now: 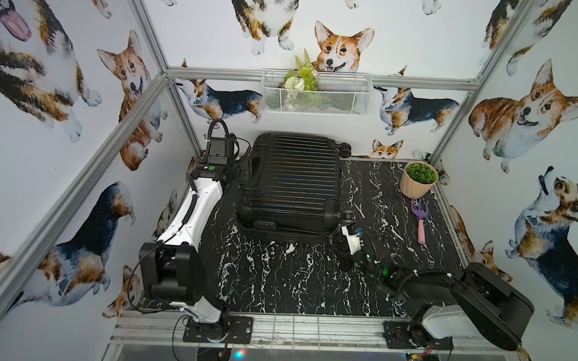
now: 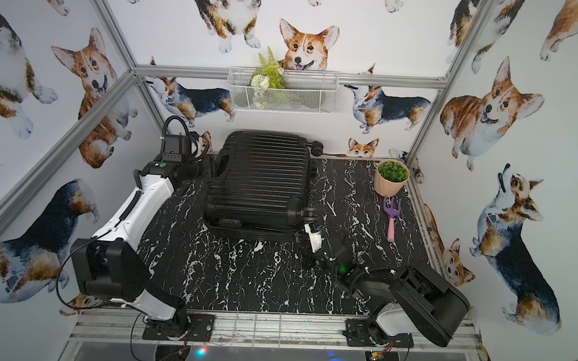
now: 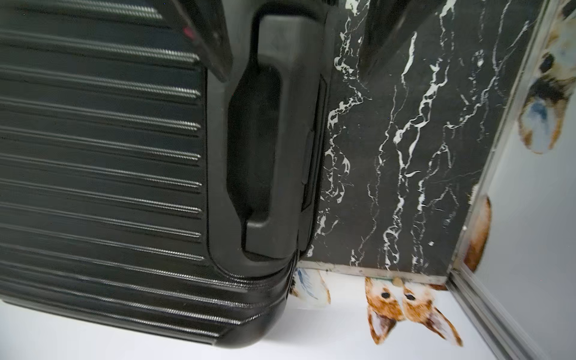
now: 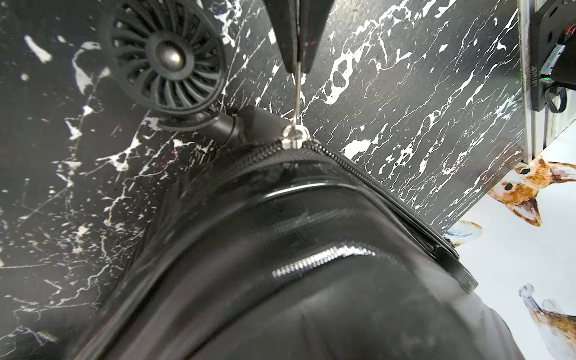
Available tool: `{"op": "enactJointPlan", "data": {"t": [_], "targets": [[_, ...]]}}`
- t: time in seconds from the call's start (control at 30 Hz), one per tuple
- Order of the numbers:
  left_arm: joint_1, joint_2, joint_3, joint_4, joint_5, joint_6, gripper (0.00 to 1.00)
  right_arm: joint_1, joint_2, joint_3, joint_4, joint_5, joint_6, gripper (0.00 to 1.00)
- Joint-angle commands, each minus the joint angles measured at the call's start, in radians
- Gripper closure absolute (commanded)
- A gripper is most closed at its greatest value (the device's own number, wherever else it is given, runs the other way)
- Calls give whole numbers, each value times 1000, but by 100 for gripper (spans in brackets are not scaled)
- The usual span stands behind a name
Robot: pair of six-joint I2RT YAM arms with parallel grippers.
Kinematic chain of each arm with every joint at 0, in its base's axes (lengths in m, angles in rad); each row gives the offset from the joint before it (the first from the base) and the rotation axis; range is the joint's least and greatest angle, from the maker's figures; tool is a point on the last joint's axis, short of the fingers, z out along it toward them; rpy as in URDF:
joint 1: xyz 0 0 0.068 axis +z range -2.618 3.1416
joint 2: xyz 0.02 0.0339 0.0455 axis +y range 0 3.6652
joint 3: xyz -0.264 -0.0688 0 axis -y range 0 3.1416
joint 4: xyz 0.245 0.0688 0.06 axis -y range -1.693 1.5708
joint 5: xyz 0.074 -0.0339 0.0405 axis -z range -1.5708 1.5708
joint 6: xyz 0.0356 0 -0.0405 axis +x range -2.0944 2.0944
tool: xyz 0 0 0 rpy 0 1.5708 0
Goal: Close the suitcase zippers
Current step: Zip the zipper on the suitcase.
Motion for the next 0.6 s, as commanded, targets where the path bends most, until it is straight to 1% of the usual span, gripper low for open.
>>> {"op": "enactJointPlan", "data": {"t": [0.0,0.07,0.2,0.27,0.33,0.43,0.47,0.57], "targets": [[21,86,74,-67,110,-7,35,2,4,3,-82,6,-9,100],[24,129,104,-78,132,-6,35,2,4,6,-92,6,-13,100],[32,194,130,-87,93,-15,38,0,1,13,-107,9,-23,100],[36,217,134,-77,112,-21,40,2,-1,17,-113,10,-27,100],[36,242,149,-88,152,-22,47,1,-1,20,-120,14,-32,100],[36,248,141,-96,211,-58,67,1,-1,23,-124,27,-41,100],[37,237,126,-91,212,-86,70,1,-1,24,-127,30,-44,100],[37,186,65,-59,182,-186,72,1,-5,32,-139,30,-56,100]]}}
